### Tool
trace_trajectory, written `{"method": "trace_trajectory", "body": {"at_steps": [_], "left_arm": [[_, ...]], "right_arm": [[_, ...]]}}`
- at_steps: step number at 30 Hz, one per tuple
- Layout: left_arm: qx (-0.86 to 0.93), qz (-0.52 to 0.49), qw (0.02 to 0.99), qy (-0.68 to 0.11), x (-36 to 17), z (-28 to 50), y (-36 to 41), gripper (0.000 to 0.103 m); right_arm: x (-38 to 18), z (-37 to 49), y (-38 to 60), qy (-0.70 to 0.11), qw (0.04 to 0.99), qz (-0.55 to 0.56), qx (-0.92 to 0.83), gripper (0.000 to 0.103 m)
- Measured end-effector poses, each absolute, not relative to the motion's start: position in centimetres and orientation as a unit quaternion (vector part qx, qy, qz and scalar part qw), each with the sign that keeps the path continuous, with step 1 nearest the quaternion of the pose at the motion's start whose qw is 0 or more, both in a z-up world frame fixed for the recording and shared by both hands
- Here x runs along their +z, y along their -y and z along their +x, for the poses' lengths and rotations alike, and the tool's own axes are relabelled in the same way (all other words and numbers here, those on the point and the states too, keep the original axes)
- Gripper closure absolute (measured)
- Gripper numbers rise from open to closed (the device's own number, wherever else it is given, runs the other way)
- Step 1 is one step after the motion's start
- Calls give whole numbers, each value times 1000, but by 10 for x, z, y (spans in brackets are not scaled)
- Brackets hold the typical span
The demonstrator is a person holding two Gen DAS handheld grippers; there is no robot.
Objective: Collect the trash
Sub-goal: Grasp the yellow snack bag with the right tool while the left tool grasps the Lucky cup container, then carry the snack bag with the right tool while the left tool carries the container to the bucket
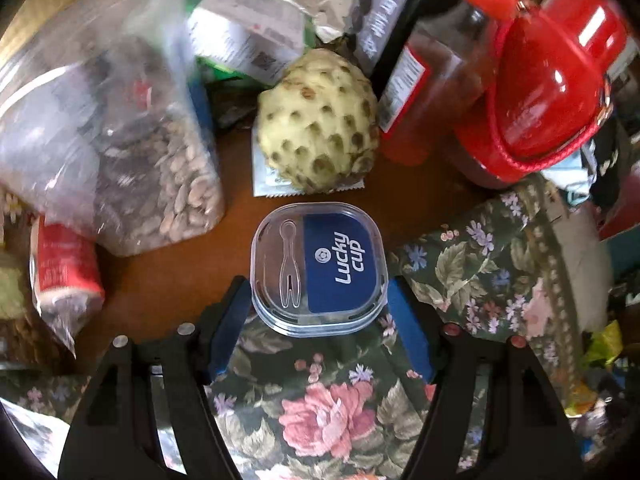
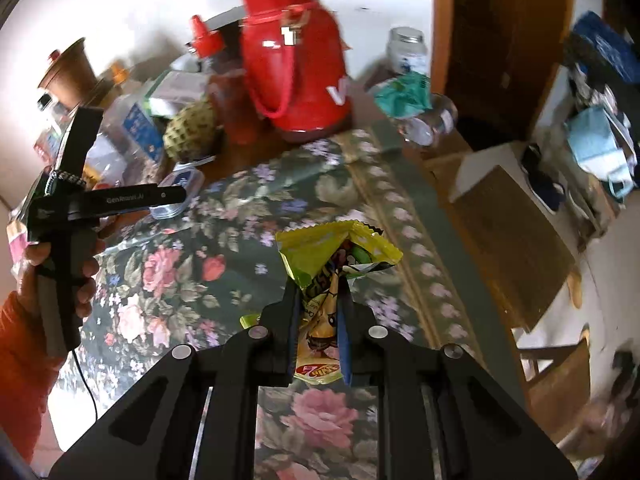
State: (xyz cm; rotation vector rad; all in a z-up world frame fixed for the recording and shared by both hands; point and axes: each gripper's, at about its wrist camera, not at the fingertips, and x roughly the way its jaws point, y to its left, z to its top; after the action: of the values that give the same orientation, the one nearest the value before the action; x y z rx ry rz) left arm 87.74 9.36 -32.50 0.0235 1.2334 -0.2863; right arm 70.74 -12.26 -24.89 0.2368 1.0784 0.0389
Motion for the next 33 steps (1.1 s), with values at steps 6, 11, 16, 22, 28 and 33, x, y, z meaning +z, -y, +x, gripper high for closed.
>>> {"method": "trace_trajectory", "body": {"at_steps": [6,11,16,22,28,33], "left_arm": [[-123,50,806,-578,-332,883,-72,28],[-113,37,807,-579,-334,887,-70,29],[-111,21,819,-563,-316,874,-72,30],[-101,9,847,-522,-264,831,-76,31],[-75,-2,886,-458,-194,760,-91,31],[-31,-34,914,-404,-145,683,-83,31]], "right_arm": [[-258,706,118,-514,850,116,10,88],[-252,703,117,-508,854,113,18,88],[-240,697,118,-498,860,108,28,88],[-219,688,124,-482,869,98,49,88],[-183,672,131,-446,887,80,91,88],[-149,650,137,-411,898,56,148,88]]}}
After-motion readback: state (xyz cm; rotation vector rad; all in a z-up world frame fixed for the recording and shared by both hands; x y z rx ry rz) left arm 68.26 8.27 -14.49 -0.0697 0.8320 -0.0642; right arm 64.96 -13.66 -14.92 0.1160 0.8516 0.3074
